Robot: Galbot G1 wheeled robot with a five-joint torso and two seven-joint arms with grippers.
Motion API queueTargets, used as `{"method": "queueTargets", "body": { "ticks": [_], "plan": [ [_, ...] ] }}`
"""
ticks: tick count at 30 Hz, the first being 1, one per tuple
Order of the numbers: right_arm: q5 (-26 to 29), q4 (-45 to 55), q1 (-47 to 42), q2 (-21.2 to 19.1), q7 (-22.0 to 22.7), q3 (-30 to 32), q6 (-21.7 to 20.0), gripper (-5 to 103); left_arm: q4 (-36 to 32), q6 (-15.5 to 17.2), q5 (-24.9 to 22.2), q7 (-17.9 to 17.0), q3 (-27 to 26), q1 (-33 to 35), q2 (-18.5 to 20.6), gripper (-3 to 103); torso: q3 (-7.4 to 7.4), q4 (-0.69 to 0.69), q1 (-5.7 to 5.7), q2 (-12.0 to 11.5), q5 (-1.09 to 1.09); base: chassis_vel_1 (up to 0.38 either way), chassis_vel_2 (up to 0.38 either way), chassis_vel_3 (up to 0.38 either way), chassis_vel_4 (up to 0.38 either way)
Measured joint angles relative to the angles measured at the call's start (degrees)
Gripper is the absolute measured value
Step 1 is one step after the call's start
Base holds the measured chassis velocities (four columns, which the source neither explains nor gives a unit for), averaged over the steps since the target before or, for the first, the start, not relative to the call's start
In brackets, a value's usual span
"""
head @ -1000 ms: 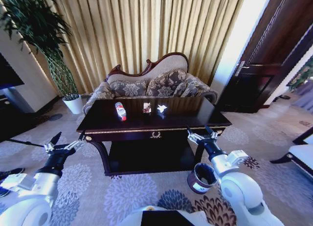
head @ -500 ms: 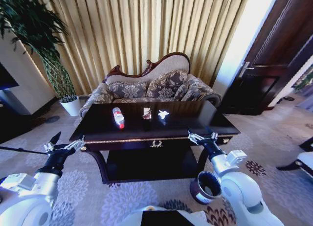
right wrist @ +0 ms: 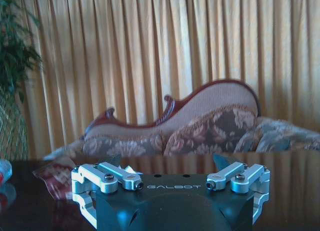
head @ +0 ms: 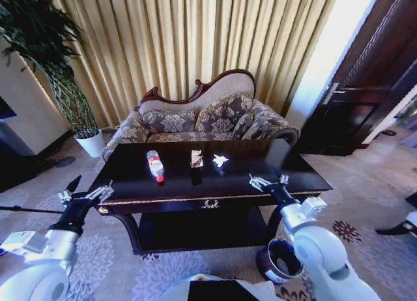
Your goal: Move to the front of the table and place the trash on the table into the trash bin.
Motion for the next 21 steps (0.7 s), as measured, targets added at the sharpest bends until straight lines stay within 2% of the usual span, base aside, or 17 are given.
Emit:
{"method": "queueTargets", "body": {
  "ticks": [2, 4, 5, 10, 12, 16, 17, 21],
  "plan": [
    [2.9, -3.1, 3.3, -2.8, 0.2, -1.2, -0.9, 100, 0.0, 0.0, 0.0, 0.0, 0.0, 0.0, 0.1, 100, 0.0, 0.0, 0.01, 0.0, 0.0, 0.0, 0.0, 0.0, 0.0],
    [3.4, -3.5, 3.8, -3.3, 0.2, -1.4, -1.1, 100, 0.0, 0.0, 0.0, 0.0, 0.0, 0.0, 0.1, 100, 0.01, 0.0, 0.01, 0.0, 0.01, 0.0, 0.0, 0.0, 0.0],
    [6.0, -6.2, 7.3, -6.5, 0.6, -3.3, -1.8, 100, 0.0, -0.1, 0.0, 0.0, -0.1, 0.2, 0.1, 100, 0.02, 0.01, 0.05, 0.0, -0.01, 0.0, 0.0, 0.0, 0.0],
    [10.5, -10.2, 14.4, -11.5, 1.2, -8.8, -2.9, 100, 0.0, -0.1, 0.1, 0.0, -0.4, 0.8, -0.4, 100, 0.02, 0.0, 0.06, 0.0, -0.01, 0.0, 0.0, 0.0, 0.0],
    [10.9, -10.7, 15.5, -12.1, 1.2, -9.8, -3.0, 100, 0.0, -0.1, 0.1, 0.0, -0.4, 0.9, -0.5, 100, 0.02, 0.0, 0.06, 0.0, -0.01, 0.0, 0.0, 0.0, 0.0],
    [13.0, -14.7, 25.4, -15.0, 1.3, -18.5, -3.4, 100, 0.0, -0.1, 0.1, 0.0, -0.6, 1.1, -0.9, 100, 0.02, 0.0, 0.05, 0.0, -0.01, 0.0, 0.0, 0.0, 0.0],
    [13.0, -14.7, 25.4, -15.0, 1.3, -18.5, -3.4, 100, 0.0, -0.1, 0.1, 0.0, -0.6, 1.1, -0.9, 100, 0.02, 0.0, 0.05, 0.0, -0.01, 0.0, 0.0, 0.0, 0.0],
    [14.8, -19.6, 33.8, -15.3, 1.8, -26.1, -3.8, 100, 0.0, -0.1, 0.1, 0.0, -0.9, 1.4, -1.2, 100, 0.02, 0.0, 0.06, 0.0, -0.02, 0.0, 0.0, 0.0, 0.0]
  ]
}}
